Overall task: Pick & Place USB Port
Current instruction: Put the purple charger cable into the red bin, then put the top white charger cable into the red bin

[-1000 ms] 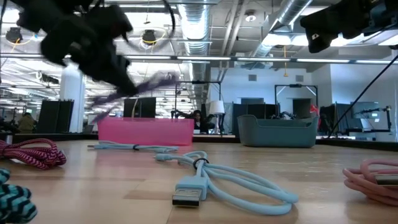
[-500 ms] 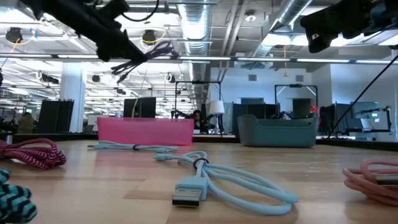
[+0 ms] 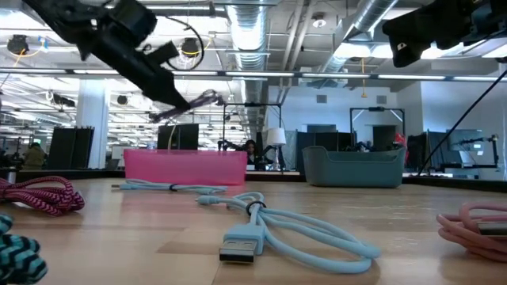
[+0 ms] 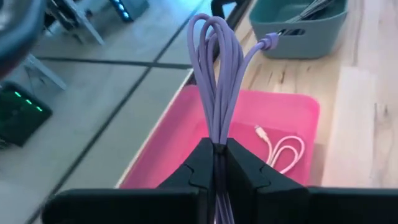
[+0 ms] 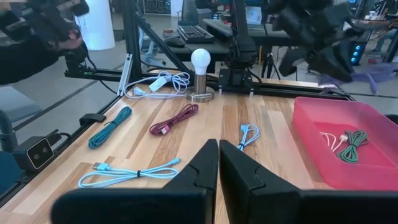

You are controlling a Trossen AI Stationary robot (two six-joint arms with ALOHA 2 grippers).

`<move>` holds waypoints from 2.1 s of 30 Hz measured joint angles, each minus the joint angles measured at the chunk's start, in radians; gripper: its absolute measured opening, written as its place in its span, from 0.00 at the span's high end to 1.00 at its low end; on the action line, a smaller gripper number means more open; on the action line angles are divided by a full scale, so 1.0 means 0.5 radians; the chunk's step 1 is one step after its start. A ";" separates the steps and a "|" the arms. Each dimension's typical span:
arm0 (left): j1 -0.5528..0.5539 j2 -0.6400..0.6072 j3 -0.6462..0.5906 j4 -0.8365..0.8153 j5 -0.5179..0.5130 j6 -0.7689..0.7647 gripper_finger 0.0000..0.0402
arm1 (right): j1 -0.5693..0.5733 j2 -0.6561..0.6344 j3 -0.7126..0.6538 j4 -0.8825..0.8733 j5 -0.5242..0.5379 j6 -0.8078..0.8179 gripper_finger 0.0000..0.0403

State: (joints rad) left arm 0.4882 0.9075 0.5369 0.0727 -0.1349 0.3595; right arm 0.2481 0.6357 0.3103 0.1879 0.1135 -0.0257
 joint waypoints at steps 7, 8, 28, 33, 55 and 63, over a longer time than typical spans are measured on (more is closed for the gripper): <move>0.177 0.301 0.001 0.130 0.217 -0.051 0.95 | 0.000 -0.001 0.000 0.000 0.000 0.000 0.98; 0.192 0.340 0.001 0.137 0.242 -0.056 0.95 | 0.000 0.000 0.000 0.000 0.000 0.000 0.98; 0.320 0.794 0.002 0.269 0.265 -0.109 0.95 | -0.002 -0.001 -0.001 -0.002 0.001 0.000 0.98; 0.319 0.804 0.002 0.281 0.265 -0.122 0.92 | -0.002 0.000 -0.001 -0.002 0.001 0.000 0.98; 0.229 0.716 0.002 0.407 0.243 -0.124 0.69 | -0.002 -0.001 -0.001 -0.002 0.000 0.000 0.98; -0.119 0.422 0.002 0.387 0.294 -0.124 0.68 | -0.002 0.000 -0.001 -0.009 0.000 0.000 0.98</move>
State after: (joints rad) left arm 0.4287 1.1187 0.5377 0.2659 0.0120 0.2977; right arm 0.2472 0.6355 0.3099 0.1833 0.1137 -0.0257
